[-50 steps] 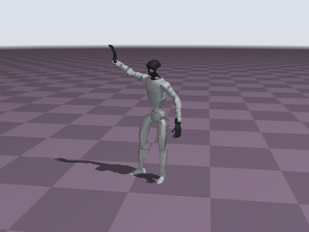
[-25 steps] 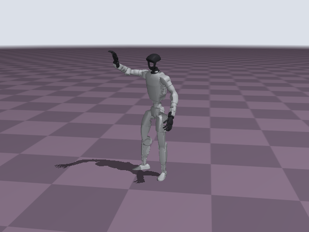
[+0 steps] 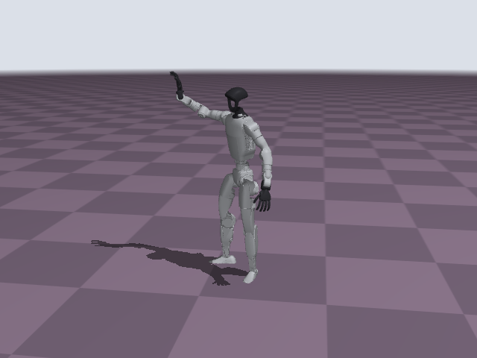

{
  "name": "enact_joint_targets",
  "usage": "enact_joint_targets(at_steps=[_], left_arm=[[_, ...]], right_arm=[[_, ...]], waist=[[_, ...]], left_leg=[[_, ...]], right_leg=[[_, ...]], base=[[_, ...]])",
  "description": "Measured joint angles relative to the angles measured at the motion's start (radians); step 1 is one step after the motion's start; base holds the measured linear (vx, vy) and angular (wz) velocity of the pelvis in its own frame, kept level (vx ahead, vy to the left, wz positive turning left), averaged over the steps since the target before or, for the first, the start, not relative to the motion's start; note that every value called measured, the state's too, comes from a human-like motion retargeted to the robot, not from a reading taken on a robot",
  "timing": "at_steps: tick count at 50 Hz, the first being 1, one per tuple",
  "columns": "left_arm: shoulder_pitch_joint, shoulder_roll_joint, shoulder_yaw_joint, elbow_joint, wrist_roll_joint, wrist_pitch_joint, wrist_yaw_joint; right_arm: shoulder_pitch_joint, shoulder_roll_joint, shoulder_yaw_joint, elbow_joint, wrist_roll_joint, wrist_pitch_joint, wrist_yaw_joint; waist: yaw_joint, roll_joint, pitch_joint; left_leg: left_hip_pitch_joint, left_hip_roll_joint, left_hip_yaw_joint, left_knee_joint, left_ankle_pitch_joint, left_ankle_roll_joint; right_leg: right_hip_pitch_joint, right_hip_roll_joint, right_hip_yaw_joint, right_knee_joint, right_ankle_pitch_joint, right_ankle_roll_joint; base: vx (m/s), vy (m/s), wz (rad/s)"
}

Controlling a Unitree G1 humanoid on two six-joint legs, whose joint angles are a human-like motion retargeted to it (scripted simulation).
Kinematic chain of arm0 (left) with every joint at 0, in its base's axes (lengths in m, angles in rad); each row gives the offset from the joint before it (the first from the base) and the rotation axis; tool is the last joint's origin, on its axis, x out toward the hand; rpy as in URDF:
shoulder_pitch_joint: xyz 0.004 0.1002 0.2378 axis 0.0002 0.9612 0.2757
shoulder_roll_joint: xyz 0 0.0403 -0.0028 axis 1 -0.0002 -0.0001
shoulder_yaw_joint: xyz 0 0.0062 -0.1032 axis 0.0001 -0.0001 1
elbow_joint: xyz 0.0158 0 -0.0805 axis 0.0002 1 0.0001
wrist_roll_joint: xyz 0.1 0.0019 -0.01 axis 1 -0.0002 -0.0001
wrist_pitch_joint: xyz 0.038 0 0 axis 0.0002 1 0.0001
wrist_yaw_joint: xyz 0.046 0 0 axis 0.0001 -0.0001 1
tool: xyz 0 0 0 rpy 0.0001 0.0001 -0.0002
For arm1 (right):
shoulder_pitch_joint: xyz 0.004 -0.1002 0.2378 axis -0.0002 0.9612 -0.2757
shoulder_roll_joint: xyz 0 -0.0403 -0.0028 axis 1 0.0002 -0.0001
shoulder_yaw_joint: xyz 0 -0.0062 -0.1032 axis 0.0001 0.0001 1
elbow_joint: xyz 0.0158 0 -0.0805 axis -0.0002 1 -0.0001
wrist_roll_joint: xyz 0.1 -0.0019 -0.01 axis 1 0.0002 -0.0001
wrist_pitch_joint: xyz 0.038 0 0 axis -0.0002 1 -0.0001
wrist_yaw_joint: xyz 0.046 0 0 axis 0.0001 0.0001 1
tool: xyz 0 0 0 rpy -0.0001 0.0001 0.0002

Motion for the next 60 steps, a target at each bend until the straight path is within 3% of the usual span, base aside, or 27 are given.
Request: enact_joint_targets(at_steps=[8,12,15,20,27,34,38,43,48,53,56,60], left_arm=[[-0.313,-0.024,-0.073,-0.112,-0.109,-0.042,0.124],[-0.372,-0.055,-0.11,-0.277,-0.177,-0.079,0.11],[-0.37,-0.06,-0.124,-0.388,-0.207,-0.097,0.087],[-0.279,-0.064,-0.091,-0.434,-0.251,-0.093,0.071],[-0.038,-0.102,0.006,-0.267,-0.147,-0.048,0.061],[0.158,-0.17,0.066,-0.017,-0.044,0.012,-0.048],[0.191,-0.18,0.075,0.077,-0.012,0.036,-0.102],[0.138,-0.14,0.059,0.091,0.011,0.041,-0.119],[0.021,-0.106,0.021,-0.015,-0.015,-0.003,-0.033],[-0.104,-0.131,0.005,-0.217,-0.16,-0.071,0.04],[-0.149,-0.151,0.01,-0.34,-0.288,-0.104,0.035],[-0.155,-0.161,0.02,-0.44,-0.409,-0.121,0.0]], right_arm=[[-0.088,0.518,0.285,-0.207,-0.323,-0.011,0.146],[-0.098,0.644,0.36,-0.234,-0.409,-0.042,0.183],[-0.074,0.598,0.348,-0.292,-0.403,-0.049,0.17],[-0.039,0.339,0.28,-0.347,-0.28,-0.042,0.138],[-0.013,-0.036,0.084,-0.178,-0.085,-0.001,-0.006],[-0.002,-0.192,-0.127,0.018,0.026,0.031,-0.094],[0.04,-0.136,-0.184,-0.067,-0.001,0.021,-0.115],[0.072,0.1,-0.164,-0.361,-0.163,-0.007,-0.055],[-0.036,0.416,0.086,-0.568,-0.347,-0.083,0.106],[-0.161,0.643,0.318,-0.528,-0.421,-0.117,0.169],[-0.17,0.65,0.328,-0.5,-0.418,-0.105,0.144],[-0.151,0.507,0.285,-0.492,-0.386,-0.082,0.121]], waist=[[0.083,0.0,0.002],[0.098,0.029,-0.003],[0.1,0.047,-0.009],[0.071,0.06,-0.011],[-0.003,0.085,0.003],[-0.05,0.119,0.004],[-0.044,0.133,0.007],[0.0,0.136,0.014],[0.038,0.15,0.021],[0.048,0.193,0.03],[0.043,0.213,0.033],[0.018,0.223,0.036]], left_leg=[[0.012,-0.015,-0.014,-0.003,0.001,0.031],[0.006,-0.017,-0.031,-0.007,0.008,0.035],[0.001,-0.009,-0.044,-0.015,0.021,0.033],[-0.001,0.006,-0.059,-0.03,0.044,0.028],[-0.008,0.029,-0.057,-0.038,0.072,0.019],[-0.018,0.058,-0.04,-0.046,0.103,-0.001],[-0.013,0.075,-0.019,-0.048,0.116,0.002],[0.0,0.098,0.018,-0.048,0.13,0.017],[0.009,0.123,0.054,-0.055,0.15,0.023],[0.004,0.154,0.069,-0.056,0.169,0.017],[-0.003,0.17,0.069,-0.056,0.176,0.013],[-0.016,0.181,0.067,-0.056,0.174,0.01]], right_leg=[[0.022,0.002,0.194,-0.025,0.008,0.0],[0.035,-0.004,0.182,-0.039,-0.007,0.0],[0.04,0.002,0.155,-0.04,-0.013,0.0],[0.043,0.016,0.126,-0.033,-0.026,0.0],[0.042,0.044,0.114,-0.049,-0.038,0.0],[0.038,0.082,0.113,-0.083,-0.046,0.0],[0.037,0.106,0.126,-0.099,-0.049,0.0],[0.027,0.14,0.161,-0.106,-0.051,0.0],[0.008,0.178,0.191,-0.103,-0.052,0.0],[-0.008,0.216,0.196,-0.101,-0.053,0.0],[-0.015,0.232,0.187,-0.101,-0.055,0.0],[-0.023,0.243,0.168,-0.099,-0.059,0.0]], base=[[0.01,-0.11,0.14],[0.02,-0.1,0.28],[0.02,-0.13,0.26],[0.03,-0.12,0.14],[0.03,-0.12,-0.05],[0.02,-0.14,-0.12],[-0.01,-0.17,-0.27],[-0.04,-0.2,-0.4],[-0.06,-0.22,-0.34],[-0.06,-0.22,-0.12],[-0.05,-0.19,0.06],[-0.04,-0.16,0.17]])
